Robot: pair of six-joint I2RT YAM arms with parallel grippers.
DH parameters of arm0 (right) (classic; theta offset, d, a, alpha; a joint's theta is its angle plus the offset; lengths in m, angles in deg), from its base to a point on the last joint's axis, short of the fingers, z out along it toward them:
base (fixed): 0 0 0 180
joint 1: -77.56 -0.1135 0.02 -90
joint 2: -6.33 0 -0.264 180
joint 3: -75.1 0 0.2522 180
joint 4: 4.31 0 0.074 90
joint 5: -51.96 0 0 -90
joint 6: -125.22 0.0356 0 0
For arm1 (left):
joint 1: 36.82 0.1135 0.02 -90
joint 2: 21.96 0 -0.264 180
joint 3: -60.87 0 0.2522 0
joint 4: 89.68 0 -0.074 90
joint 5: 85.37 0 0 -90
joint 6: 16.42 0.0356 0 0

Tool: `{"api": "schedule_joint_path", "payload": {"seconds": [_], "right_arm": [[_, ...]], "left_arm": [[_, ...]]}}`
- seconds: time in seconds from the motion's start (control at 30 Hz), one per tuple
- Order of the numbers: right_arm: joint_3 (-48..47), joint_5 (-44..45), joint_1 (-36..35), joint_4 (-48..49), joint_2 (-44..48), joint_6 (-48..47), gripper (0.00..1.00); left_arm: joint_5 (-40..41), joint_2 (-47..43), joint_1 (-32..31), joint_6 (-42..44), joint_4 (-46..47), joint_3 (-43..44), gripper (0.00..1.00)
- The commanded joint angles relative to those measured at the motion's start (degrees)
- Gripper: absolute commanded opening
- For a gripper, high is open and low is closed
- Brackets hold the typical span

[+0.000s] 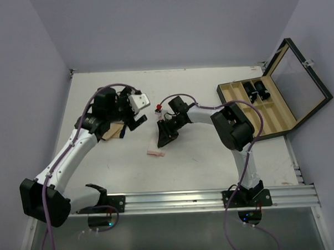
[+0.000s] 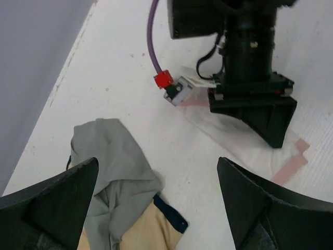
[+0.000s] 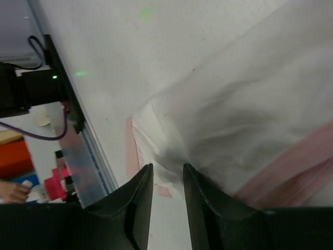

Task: Roll the underwear
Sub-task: Fold the underwear

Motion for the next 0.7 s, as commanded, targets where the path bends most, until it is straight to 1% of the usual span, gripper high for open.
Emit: {"api": "schedule_joint_path", "payload": {"seconds": [0.0, 0.03, 0.07, 0.1, 0.13, 0.17, 0.2, 0.23, 0.33, 0.37, 0.4, 0.47, 0.53, 0.6, 0.67], "right_arm": [[-2.48, 1.45, 0.46, -7.42, -0.86, -8.65, 0.35], [-2.74, 1.63, 0.46, -9.79, -1.47, -9.71, 0.35], [-3.26, 1.72, 0.46, -11.2, -1.56, -11.02, 0.34], [-3.53, 2.16, 0.46, -12.52, -1.91, -13.73, 0.34], [-3.97, 2.51, 0.46, -15.75, -2.09, -16.11, 0.33], [-4.84, 2.69, 0.46, -17.35, -2.61, -17.61, 0.32], [-5.2, 2.43, 0.46, -18.59, -2.88, -20.41, 0.32], [-5.46, 2.34, 0.46, -21.12, -2.97, -21.83, 0.32], [-6.69, 1.64, 0.46, -23.33, -2.62, -24.39, 0.32], [-7.04, 1.11, 0.46, -23.43, -2.09, -24.31, 0.32], [-7.22, 0.5, 0.46, -23.26, -0.87, -23.44, 0.32], [-7.48, -1.77, 0.46, -21.59, 1.06, -21.51, 0.33], [-7.84, -2.58, 0.46, -18.79, 4.14, -17.47, 0.33], [-7.93, -4.07, 0.46, -16.76, 6.07, -13.61, 0.33], [-7.14, -4.86, 0.37, -13.95, 6.26, -10.52, 0.33]], "left_arm": [[0.15, -7.14, -2.53, 12.69, -0.19, -10.64, 1.0], [1.37, -9.42, -4.71, 17.32, -0.18, -12.51, 1.0], [1.99, -10.14, -6.3, 19.46, -0.53, -14.1, 1.0], [2.43, -10.66, -8.23, 21.39, -1.4, -15.86, 0.98], [3.31, -11.11, -11.3, 23.59, -1.24, -18.66, 0.93], [3.84, -10.85, -12.72, 23.78, -1.06, -19.82, 0.88], [4.1, -10.24, -14.3, 23.87, -0.97, -20.7, 0.85], [4.98, -8.49, -16.75, 23.7, -0.71, -21.84, 0.83], [5.33, -4.71, -20.81, 22.21, 1.13, -23.42, 0.75], [5.51, -4.17, -21.69, 22.2, 2.18, -24.21, 0.71], [5.95, -3.99, -23.18, 21.86, 5.58, -25.18, 0.7], [6.83, -3.2, -24.24, 21.76, 8.25, -26.33, 0.68], [7.0, -1.98, -25.47, 22.64, 9.13, -26.16, 0.66], [7.09, -1.27, -26.35, 22.73, 9.48, -25.46, 0.62], [7.44, -0.21, -26.97, 22.47, 10.27, -25.45, 0.59]]}}
